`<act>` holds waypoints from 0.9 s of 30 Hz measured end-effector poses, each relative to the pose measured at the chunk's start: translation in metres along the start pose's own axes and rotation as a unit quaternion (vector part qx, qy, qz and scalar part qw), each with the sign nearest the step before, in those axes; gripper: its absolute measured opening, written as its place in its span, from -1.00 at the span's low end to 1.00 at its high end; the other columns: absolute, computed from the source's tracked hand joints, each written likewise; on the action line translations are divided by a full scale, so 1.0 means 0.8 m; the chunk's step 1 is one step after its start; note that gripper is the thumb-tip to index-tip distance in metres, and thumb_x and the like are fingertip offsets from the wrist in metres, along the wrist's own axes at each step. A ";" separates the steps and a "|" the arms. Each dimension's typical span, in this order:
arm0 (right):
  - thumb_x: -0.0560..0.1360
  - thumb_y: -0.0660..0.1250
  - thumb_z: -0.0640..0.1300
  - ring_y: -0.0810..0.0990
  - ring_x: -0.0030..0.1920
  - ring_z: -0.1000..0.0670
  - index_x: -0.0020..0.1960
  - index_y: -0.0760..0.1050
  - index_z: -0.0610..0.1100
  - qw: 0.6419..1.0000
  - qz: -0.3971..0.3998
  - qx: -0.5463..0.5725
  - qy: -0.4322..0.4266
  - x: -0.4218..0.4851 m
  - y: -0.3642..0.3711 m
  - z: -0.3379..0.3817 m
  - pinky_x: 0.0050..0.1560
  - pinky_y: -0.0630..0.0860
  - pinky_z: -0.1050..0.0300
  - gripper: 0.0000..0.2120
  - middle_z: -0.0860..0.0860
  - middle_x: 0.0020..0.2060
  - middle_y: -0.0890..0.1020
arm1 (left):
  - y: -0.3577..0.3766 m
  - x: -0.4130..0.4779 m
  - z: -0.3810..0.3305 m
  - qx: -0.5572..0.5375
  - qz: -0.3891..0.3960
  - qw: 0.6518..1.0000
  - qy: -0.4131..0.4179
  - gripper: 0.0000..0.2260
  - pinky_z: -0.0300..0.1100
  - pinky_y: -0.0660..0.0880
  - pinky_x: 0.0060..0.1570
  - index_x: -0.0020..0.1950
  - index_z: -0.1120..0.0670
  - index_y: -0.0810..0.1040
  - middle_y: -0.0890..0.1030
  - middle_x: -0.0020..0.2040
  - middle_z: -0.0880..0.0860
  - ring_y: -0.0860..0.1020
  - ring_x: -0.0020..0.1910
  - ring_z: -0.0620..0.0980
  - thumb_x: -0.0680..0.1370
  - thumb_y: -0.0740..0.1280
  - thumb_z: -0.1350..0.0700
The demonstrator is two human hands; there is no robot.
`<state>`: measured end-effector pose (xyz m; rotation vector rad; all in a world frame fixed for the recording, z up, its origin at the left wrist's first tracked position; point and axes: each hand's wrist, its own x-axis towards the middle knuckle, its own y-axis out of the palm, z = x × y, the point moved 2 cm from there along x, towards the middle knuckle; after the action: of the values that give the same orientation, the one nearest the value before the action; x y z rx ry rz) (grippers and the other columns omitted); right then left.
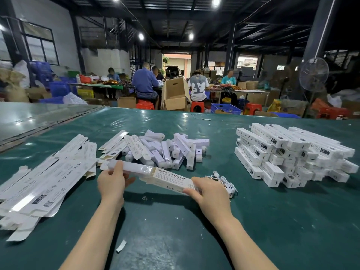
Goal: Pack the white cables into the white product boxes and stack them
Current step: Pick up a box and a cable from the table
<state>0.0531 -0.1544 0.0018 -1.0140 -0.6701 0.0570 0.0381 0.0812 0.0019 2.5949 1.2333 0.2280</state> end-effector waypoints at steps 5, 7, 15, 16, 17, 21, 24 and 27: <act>0.50 0.23 0.17 0.34 -0.28 0.01 -0.29 0.23 -0.07 1.000 -0.004 0.019 -0.020 -0.002 0.001 0.002 -0.36 0.17 0.20 -0.62 0.09 -0.46 0.29 | 0.000 0.002 0.001 0.050 -0.001 0.999 0.018 -0.79 -0.35 0.49 -0.55 -0.04 0.29 0.49 0.51 -0.25 0.09 0.53 -0.33 -0.03 0.55 0.28 0.12; 0.51 0.22 0.16 0.33 -0.28 0.01 -0.28 0.22 -0.07 1.000 -0.003 0.022 -0.013 -0.002 0.003 0.002 -0.32 0.14 0.08 -0.63 0.09 -0.46 0.29 | 0.001 0.002 -0.001 0.049 0.006 0.998 0.033 -0.80 -0.36 0.48 -0.54 -0.05 0.29 0.49 0.53 -0.21 0.13 0.55 -0.32 -0.01 0.55 0.28 0.12; 0.47 0.30 0.12 0.29 -0.30 0.05 -0.38 0.16 0.05 0.998 -0.036 0.042 0.040 -0.003 0.000 -0.005 -0.34 0.20 0.28 -0.61 0.11 -0.46 0.31 | 0.012 -0.013 -0.001 0.045 0.031 0.995 0.083 -0.75 -0.21 0.40 -0.39 0.06 0.08 0.29 0.53 -0.24 -0.01 0.52 -0.36 -0.12 0.52 0.34 0.11; 0.46 0.32 0.11 0.30 -0.30 0.05 -0.35 0.20 0.04 0.998 -0.033 0.050 0.036 -0.003 0.001 -0.005 -0.33 0.21 0.27 -0.64 0.11 -0.46 0.32 | 0.012 -0.013 -0.002 0.048 0.047 0.994 0.087 -0.76 -0.21 0.39 -0.38 0.06 0.06 0.29 0.53 -0.25 -0.01 0.51 -0.36 -0.11 0.52 0.33 0.11; 0.45 0.33 0.10 0.31 -0.30 0.06 -0.33 0.24 0.03 0.997 -0.031 0.056 0.032 -0.004 0.001 -0.005 -0.33 0.21 0.28 -0.67 0.12 -0.46 0.33 | 0.012 -0.013 -0.002 0.051 0.062 0.993 0.088 -0.76 -0.21 0.39 -0.37 0.07 0.05 0.29 0.53 -0.25 0.00 0.51 -0.36 -0.11 0.52 0.33 0.11; 0.45 0.33 0.11 0.32 -0.31 0.05 -0.30 0.27 0.02 0.997 -0.036 0.055 0.030 -0.004 0.000 -0.004 -0.34 0.21 0.29 -0.70 0.12 -0.46 0.34 | 0.015 -0.016 -0.003 0.067 0.093 0.990 0.078 -0.81 -0.17 0.38 -0.34 0.01 0.05 0.32 0.53 -0.22 -0.02 0.51 -0.28 -0.07 0.52 0.33 0.11; 0.46 0.31 0.13 0.31 -0.32 0.06 -0.30 0.25 0.01 0.997 -0.054 0.038 0.035 -0.005 -0.001 0.000 -0.35 0.19 0.20 -0.68 0.11 -0.47 0.31 | 0.022 -0.027 -0.002 0.124 0.133 0.977 0.108 -0.87 -0.18 0.39 -0.24 -0.15 -0.02 0.38 0.52 -0.16 -0.03 0.48 -0.16 -0.03 0.52 0.33 0.08; 0.47 0.31 0.12 0.31 -0.32 0.06 -0.28 0.28 -0.01 0.997 -0.063 0.027 0.024 -0.006 -0.003 0.004 -0.36 0.19 0.26 -0.69 0.10 -0.45 0.32 | 0.038 -0.055 -0.003 0.205 0.205 0.937 0.195 -0.84 -0.46 0.34 -0.20 -0.25 -0.11 0.49 0.51 -0.12 -0.10 0.47 -0.11 -0.21 0.53 0.32 0.08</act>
<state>0.0466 -0.1547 0.0022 -0.9168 -0.6842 -0.0589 0.0319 0.0287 0.0118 3.2799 0.8981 0.6574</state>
